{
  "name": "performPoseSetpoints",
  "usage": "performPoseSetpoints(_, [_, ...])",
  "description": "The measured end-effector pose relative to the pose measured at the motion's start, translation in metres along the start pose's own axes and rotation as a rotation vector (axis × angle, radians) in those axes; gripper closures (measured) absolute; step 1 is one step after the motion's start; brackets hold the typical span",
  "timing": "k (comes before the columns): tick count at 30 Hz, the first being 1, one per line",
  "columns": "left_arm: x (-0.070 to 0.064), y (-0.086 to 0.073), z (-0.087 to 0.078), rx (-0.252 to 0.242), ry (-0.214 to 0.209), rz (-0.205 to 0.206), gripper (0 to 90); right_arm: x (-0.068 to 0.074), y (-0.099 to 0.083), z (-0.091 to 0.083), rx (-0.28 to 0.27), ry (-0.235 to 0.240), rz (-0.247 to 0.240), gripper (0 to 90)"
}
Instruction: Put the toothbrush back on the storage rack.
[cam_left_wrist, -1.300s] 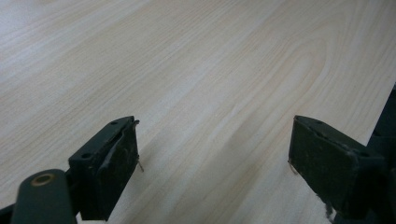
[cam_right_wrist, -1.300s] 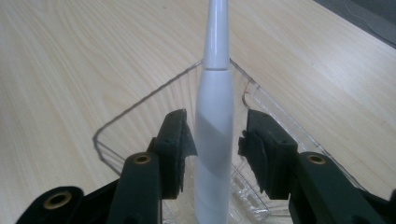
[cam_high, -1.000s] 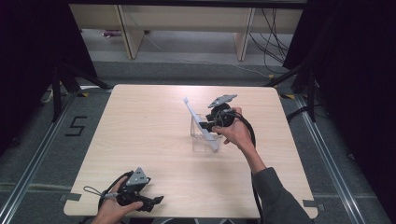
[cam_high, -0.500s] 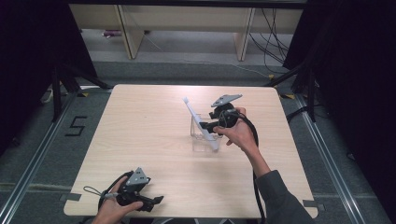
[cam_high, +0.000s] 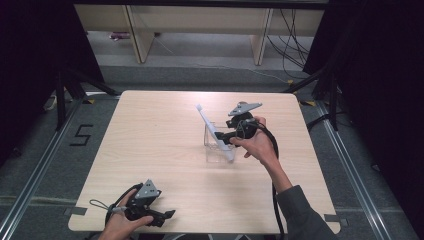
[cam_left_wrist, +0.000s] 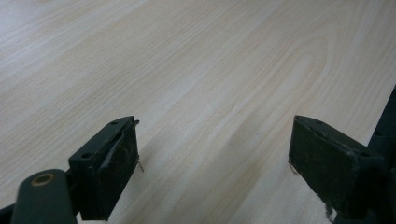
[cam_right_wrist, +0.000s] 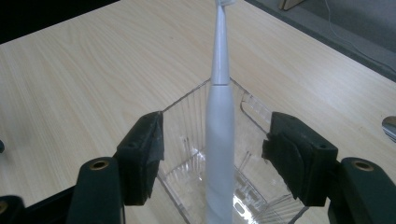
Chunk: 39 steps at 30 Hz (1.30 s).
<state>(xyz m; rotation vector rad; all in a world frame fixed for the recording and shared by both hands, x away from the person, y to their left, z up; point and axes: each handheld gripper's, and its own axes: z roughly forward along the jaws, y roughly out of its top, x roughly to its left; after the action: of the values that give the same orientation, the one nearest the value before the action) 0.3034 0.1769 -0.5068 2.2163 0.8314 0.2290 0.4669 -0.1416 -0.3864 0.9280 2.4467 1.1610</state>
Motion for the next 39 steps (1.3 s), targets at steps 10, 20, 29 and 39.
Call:
performPoseSetpoints(10, [0.0,0.0,0.0,-0.001,-0.001,-0.002,15.1,0.0,-0.003,-0.007,-0.014,0.0,-0.009,35.7])
performPoseSetpoints(20, [0.0,0.0,0.0,0.001,-0.001,-0.005,15.2,-0.002,-0.01,-0.015,-0.033,-0.003,0.007,34.6])
performPoseSetpoints(29, [0.0,0.0,0.001,0.002,-0.004,-0.009,15.2,-0.001,-0.017,-0.021,-0.048,-0.005,-0.001,33.5])
performPoseSetpoints(39, [0.0,0.0,0.001,0.0,-0.001,-0.008,15.2,0.001,-0.022,-0.025,-0.063,-0.015,-0.026,32.8])
